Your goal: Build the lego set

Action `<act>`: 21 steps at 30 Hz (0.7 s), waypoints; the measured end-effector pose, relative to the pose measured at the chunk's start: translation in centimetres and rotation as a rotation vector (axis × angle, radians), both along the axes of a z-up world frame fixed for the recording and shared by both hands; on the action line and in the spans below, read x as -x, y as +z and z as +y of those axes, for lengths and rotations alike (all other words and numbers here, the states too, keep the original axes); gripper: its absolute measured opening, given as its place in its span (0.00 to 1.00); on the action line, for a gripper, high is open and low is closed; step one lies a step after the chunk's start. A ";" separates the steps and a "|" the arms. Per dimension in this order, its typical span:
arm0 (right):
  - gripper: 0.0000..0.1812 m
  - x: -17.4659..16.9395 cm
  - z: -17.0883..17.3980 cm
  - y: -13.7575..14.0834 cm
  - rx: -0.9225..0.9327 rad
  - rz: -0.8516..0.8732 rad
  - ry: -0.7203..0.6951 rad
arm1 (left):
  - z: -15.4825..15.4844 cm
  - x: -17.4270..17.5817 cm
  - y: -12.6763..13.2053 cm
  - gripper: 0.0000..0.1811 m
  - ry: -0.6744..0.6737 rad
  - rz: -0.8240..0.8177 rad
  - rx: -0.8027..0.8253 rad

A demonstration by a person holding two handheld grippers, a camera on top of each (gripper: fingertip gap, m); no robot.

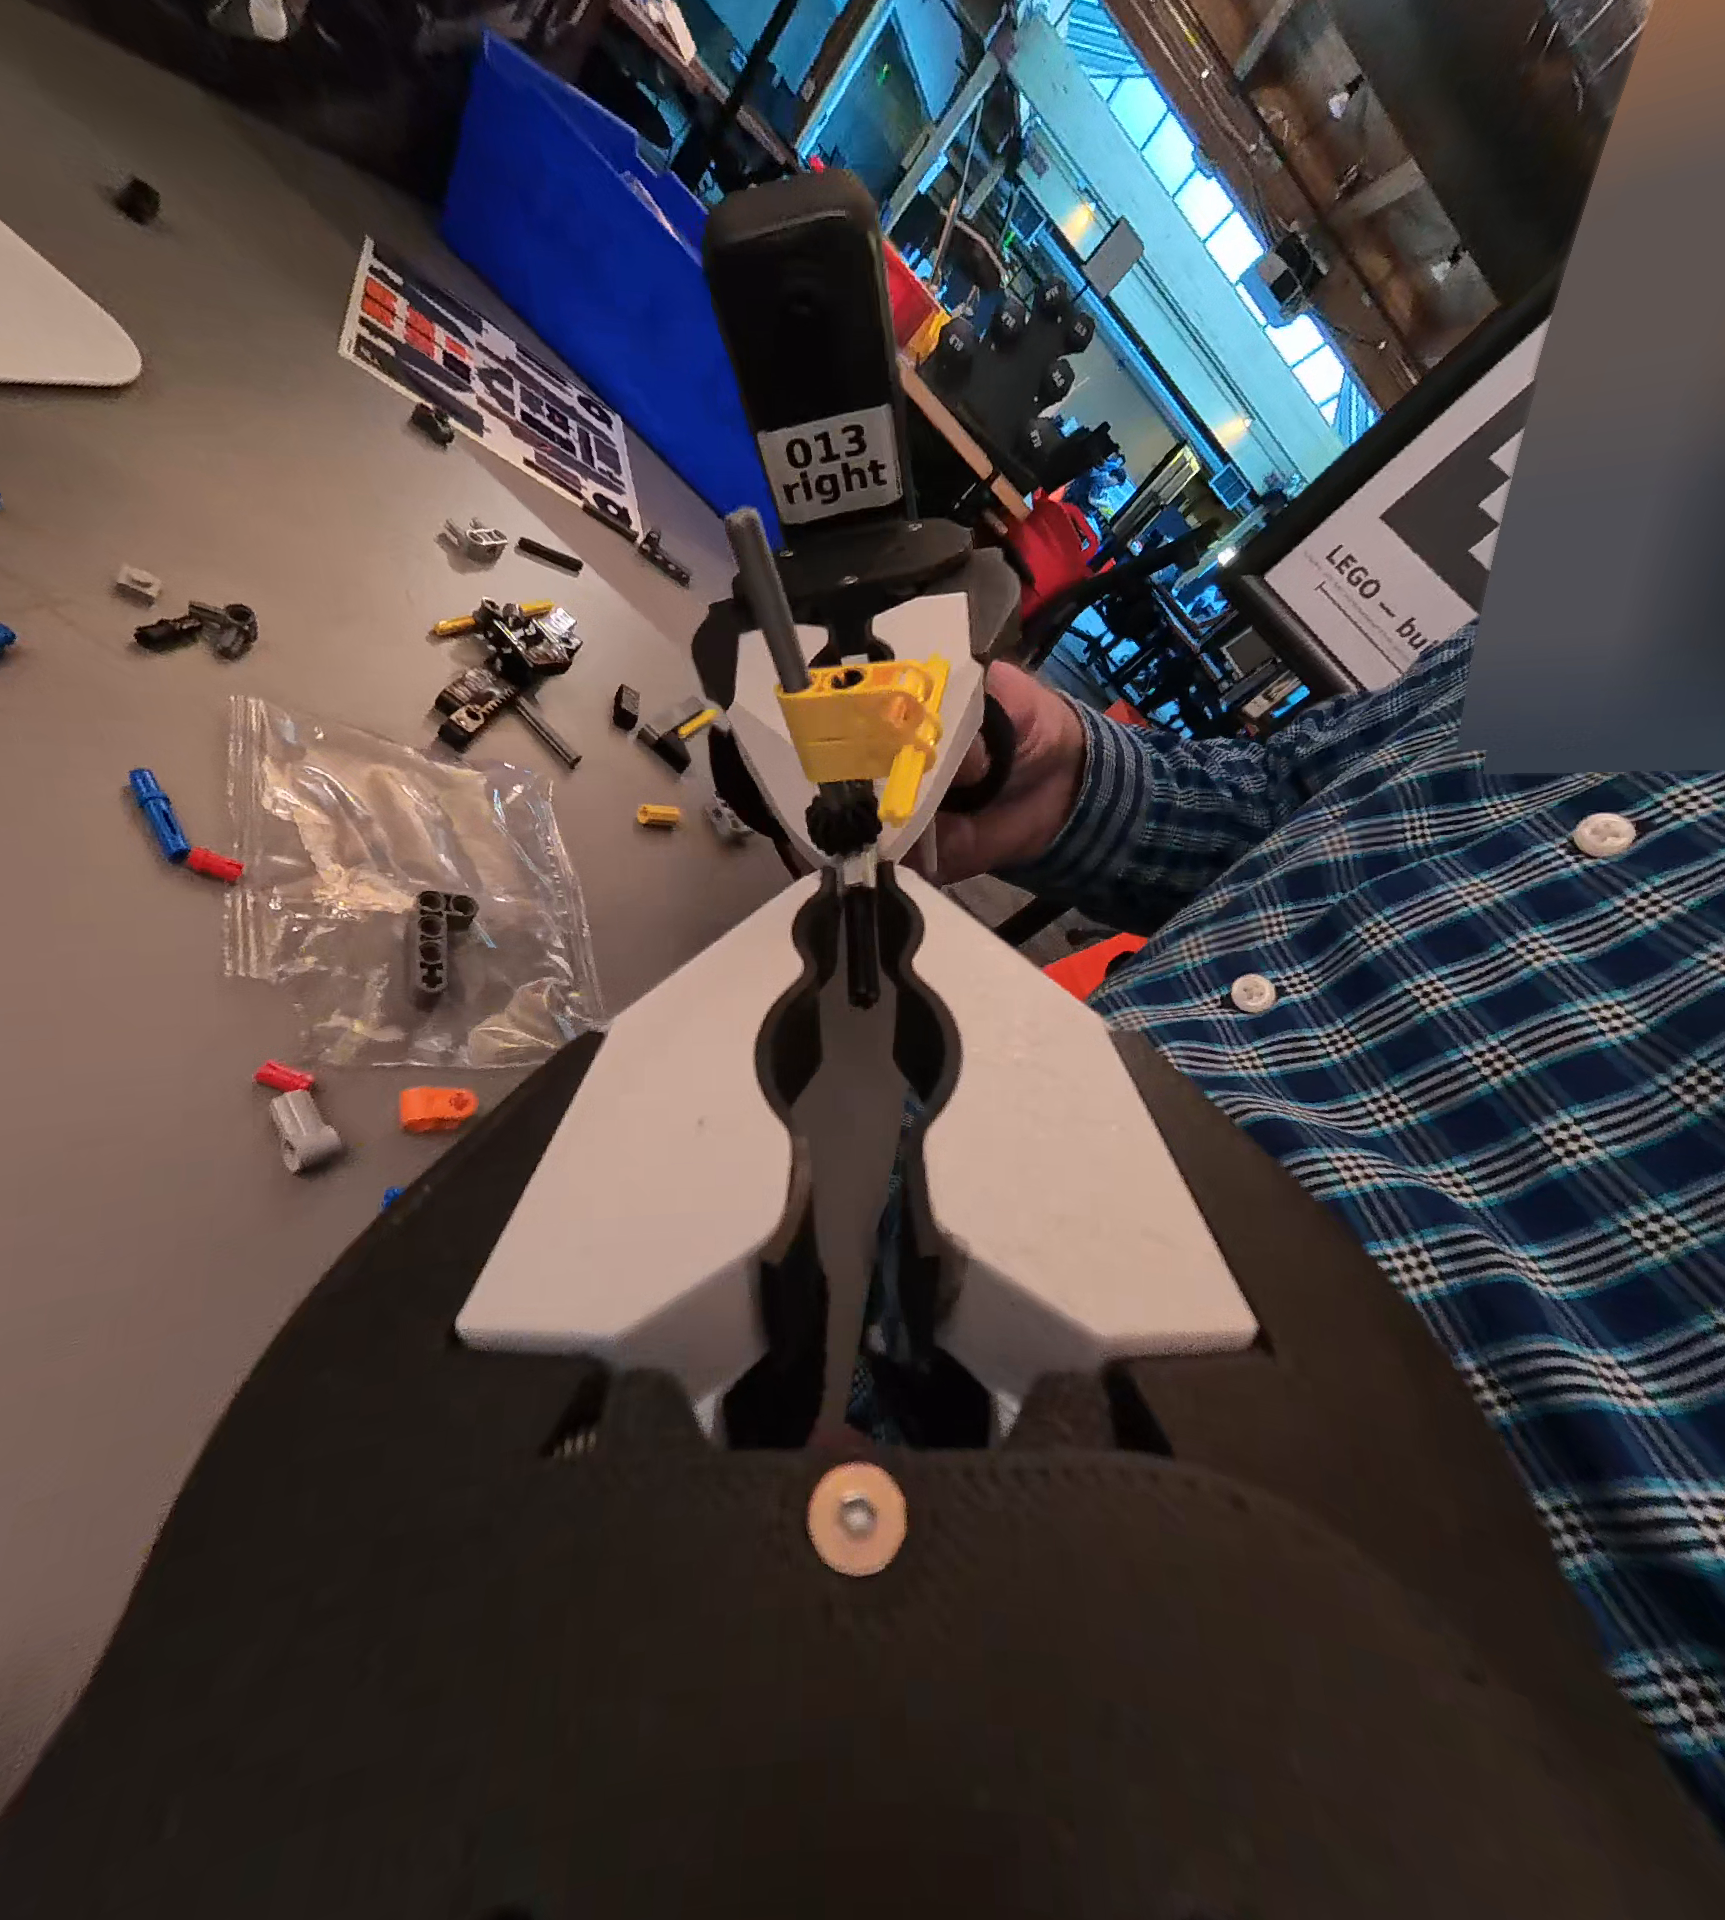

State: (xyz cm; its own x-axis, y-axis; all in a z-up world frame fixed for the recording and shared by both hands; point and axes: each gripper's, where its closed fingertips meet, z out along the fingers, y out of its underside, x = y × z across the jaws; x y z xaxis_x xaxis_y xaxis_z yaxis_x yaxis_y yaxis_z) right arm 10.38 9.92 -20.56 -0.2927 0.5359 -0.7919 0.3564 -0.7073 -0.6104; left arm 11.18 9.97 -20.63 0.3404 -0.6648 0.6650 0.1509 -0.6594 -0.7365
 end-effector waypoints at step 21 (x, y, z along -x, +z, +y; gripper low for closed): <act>0.10 -13.8 9.9 -4.5 -0.638 -0.394 -0.497 | -0.4 0.0 -0.2 0.02 -0.019 0.020 0.018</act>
State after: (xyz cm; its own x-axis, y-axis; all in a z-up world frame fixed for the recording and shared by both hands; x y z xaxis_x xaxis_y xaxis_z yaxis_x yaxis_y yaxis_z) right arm 24.22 19.78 -25.10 0.3201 0.9005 -0.2943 0.3659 -0.4040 -0.8384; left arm 11.15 9.60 -20.84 0.3411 -0.6592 0.6702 0.1238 -0.6752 -0.7272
